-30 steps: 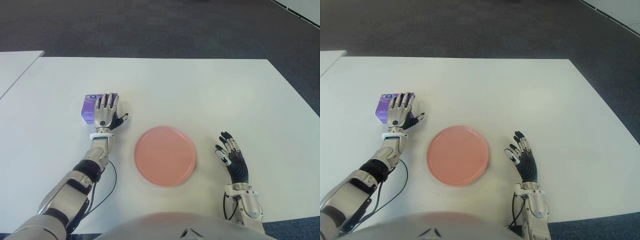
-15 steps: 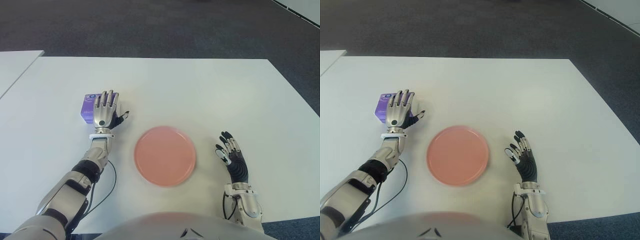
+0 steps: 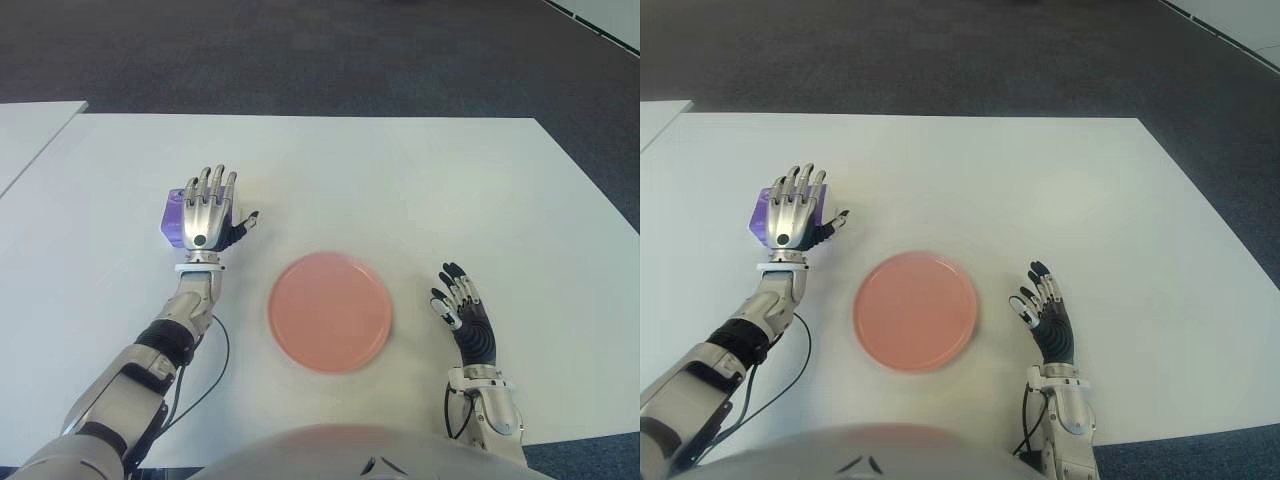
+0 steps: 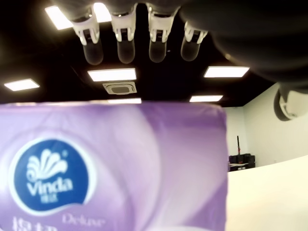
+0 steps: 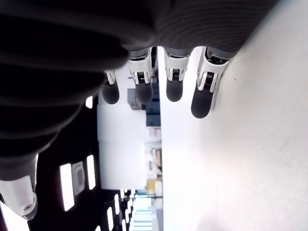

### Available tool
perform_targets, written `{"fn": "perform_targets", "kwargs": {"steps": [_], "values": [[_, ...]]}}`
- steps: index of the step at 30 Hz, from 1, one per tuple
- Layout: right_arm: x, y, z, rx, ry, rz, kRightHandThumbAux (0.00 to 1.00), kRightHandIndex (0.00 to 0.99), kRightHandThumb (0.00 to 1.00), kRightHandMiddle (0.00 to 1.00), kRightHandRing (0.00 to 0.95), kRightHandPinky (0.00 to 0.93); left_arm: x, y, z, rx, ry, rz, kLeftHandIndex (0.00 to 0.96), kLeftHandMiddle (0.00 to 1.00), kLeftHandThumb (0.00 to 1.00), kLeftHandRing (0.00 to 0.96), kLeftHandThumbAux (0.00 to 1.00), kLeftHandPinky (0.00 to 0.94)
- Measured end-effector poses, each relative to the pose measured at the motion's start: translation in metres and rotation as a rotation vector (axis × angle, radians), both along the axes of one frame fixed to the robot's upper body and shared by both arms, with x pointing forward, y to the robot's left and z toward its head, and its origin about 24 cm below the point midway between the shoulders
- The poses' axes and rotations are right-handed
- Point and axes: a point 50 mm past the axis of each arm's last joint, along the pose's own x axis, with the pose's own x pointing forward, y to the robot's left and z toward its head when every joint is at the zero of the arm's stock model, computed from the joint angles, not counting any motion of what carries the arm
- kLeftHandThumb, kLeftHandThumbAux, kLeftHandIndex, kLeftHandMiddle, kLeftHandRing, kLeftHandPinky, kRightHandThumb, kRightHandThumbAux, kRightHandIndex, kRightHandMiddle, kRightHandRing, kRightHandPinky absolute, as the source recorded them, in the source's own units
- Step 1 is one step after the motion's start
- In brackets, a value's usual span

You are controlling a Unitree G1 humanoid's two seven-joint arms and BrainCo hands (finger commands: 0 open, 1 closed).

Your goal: Put the tissue paper into the plate.

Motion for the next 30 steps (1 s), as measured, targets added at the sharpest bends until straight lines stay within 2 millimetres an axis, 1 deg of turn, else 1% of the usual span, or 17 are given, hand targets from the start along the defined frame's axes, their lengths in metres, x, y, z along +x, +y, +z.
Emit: {"fn": "perform_targets", "kwargs": {"steps": [10,17,30], "values": [[0.002,0.001,0.000,0.000,-0.001,0.004,0.610,0.000,0.023,0.000,0.000,0.000,-0.001,-0.002,0.007,-0.019,-0.035,-0.011,0.020,0.000,0.252,0.000,0.289,0.011],[0.003,0.001,0.000,0.002,-0.003,0.003,0.595,0.000,0.034,0.000,0.000,0.000,-0.002,0.002,0.010,-0.019,-0.040,0.001,0.009,0.000,0.247,0.000,0.276,0.001],[0.003,0.001,-0.001,-0.001,-0.004,-0.006,0.569,0.000,0.037,0.000,0.000,0.000,-0.003,0.017,-0.005,0.017,0.049,0.041,0.001,0.000,0.231,0.000,0.268,0.000]]}}
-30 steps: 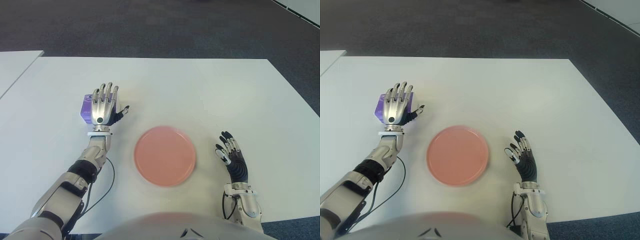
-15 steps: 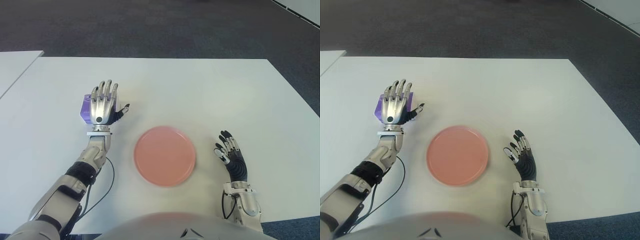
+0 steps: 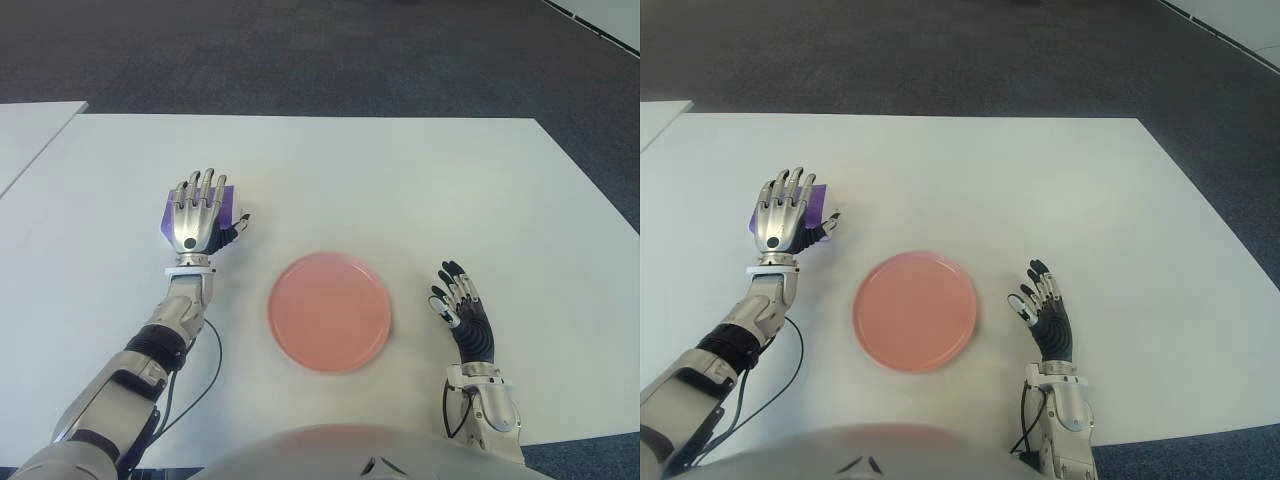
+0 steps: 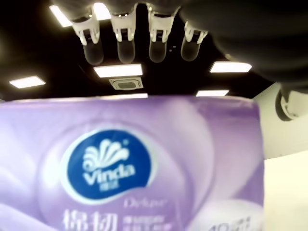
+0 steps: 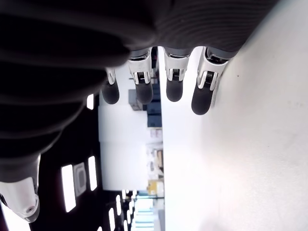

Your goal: Put the tissue paper into the plate.

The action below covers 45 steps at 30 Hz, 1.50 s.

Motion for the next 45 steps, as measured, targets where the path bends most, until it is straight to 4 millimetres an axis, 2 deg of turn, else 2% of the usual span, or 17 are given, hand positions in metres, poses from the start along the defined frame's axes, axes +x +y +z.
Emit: {"fn": "perform_targets", "kwargs": {"steps": [14,27,45], "values": [[0.000,-0.001,0.000,-0.008,0.001,0.002,0.543,0.000,0.026,0.000,0.000,0.000,0.006,0.009,-0.005,0.044,0.053,0.033,0.000,0.000,0.210,0.000,0.263,0.000],[0.000,-0.001,0.000,-0.007,0.001,0.004,0.565,0.000,0.020,0.000,0.000,0.000,0.008,0.016,-0.013,0.083,0.111,0.049,0.000,0.000,0.176,0.000,0.259,0.000],[-0.001,0.000,0.000,-0.005,-0.004,0.002,0.567,0.000,0.012,0.000,0.000,0.000,0.013,0.022,-0.013,0.094,0.128,0.056,0.000,0.000,0.168,0.000,0.247,0.000]]}}
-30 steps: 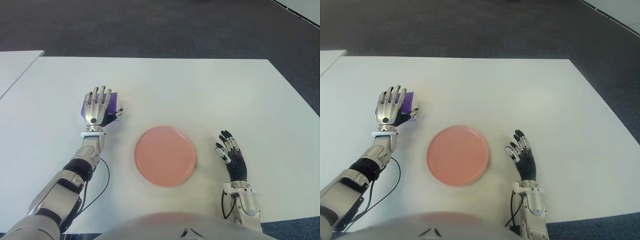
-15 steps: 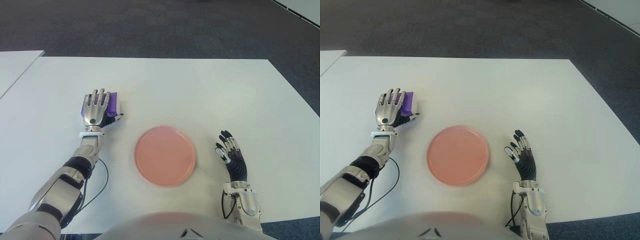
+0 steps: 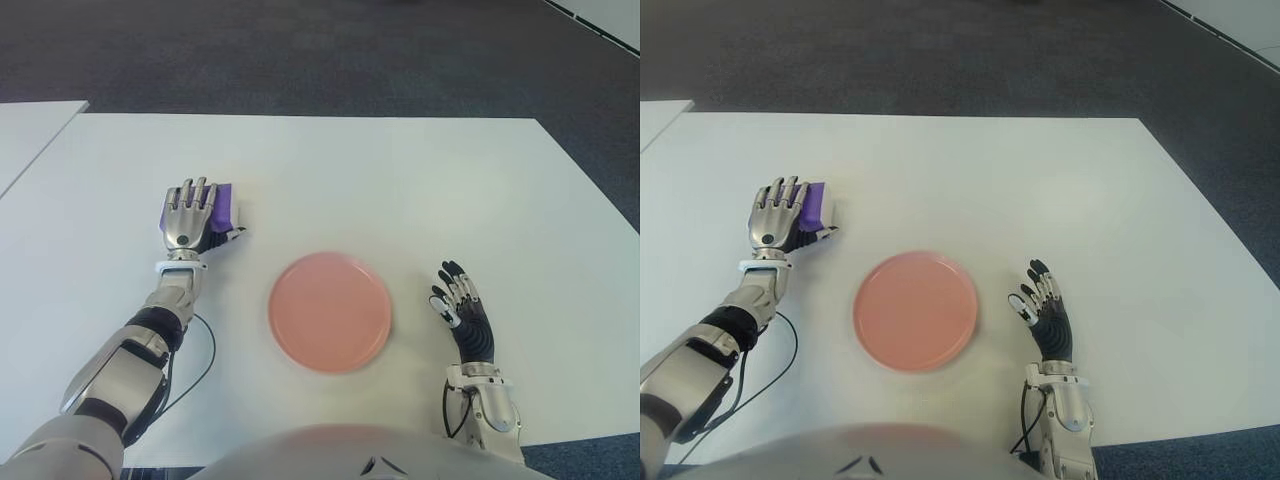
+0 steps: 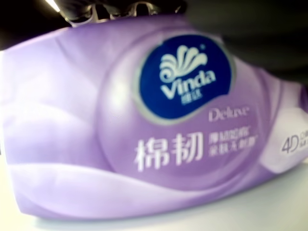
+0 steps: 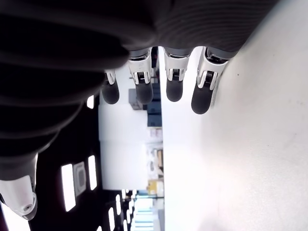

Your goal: Put the tissue paper into the plate.

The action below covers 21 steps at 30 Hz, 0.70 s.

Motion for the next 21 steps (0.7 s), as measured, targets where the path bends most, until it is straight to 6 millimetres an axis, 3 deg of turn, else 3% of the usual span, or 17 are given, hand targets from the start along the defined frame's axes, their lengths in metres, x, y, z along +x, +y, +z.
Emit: {"fn": "perform_targets", "kwargs": {"steps": [21], "values": [[-0.0012,0.0007,0.0009,0.014,-0.020,-0.009,0.574,0.000,0.000,0.000,0.000,0.000,0.0046,-0.0038,-0.0018,-0.045,0.016,0.012,0.010,0.007,0.131,0.000,0.264,0.001]]}}
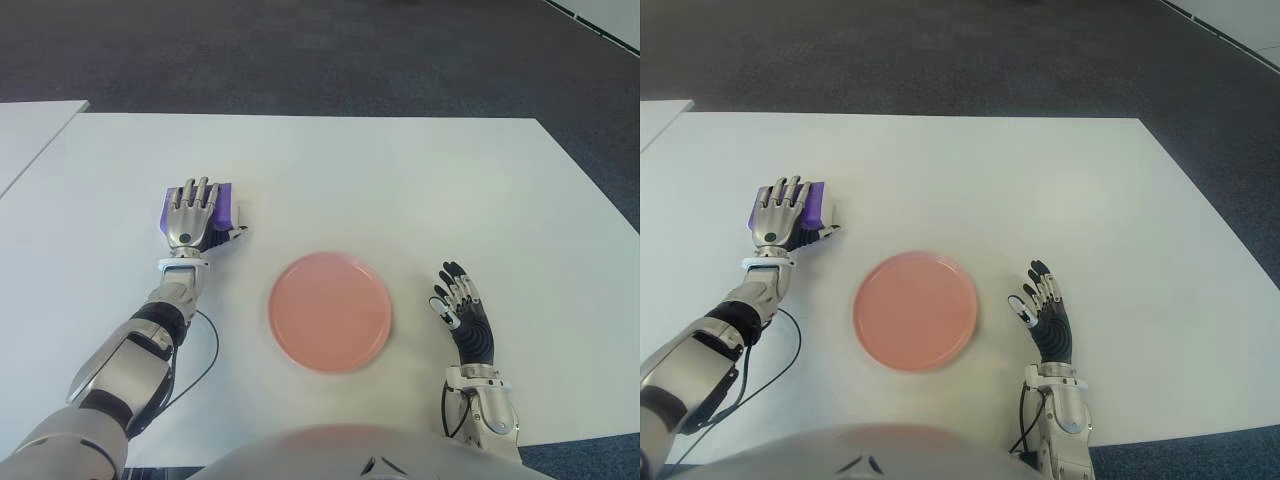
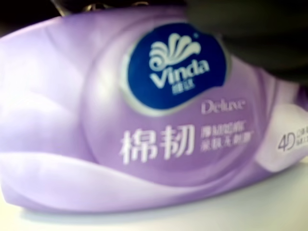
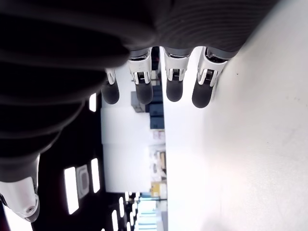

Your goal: Put the tissue paper into the plate.

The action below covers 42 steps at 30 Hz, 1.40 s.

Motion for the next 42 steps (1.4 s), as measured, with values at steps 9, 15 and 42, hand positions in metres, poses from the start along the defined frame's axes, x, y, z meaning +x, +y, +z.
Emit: {"fn": "perform_targets", "kwargs": {"steps": [9,15,42], "values": [[0.000,-0.001,0.000,-0.006,-0.003,0.004,0.563,0.000,0.000,0.000,0.000,0.000,0.007,-0.005,0.001,-0.085,0.034,0.037,0.027,0.027,0.143,0.002,0.285,0.011],[0.000,-0.002,-0.001,-0.008,-0.015,0.008,0.574,0.000,0.000,0.000,0.000,0.000,0.008,-0.008,-0.001,-0.136,0.064,0.059,0.046,0.036,0.157,0.020,0.294,0.069],[-0.005,-0.017,0.000,0.040,-0.059,-0.001,0.585,0.000,0.010,0.000,0.000,0.000,0.023,-0.015,0.008,-0.495,0.166,0.075,0.119,0.192,0.118,0.226,0.298,0.294]]}}
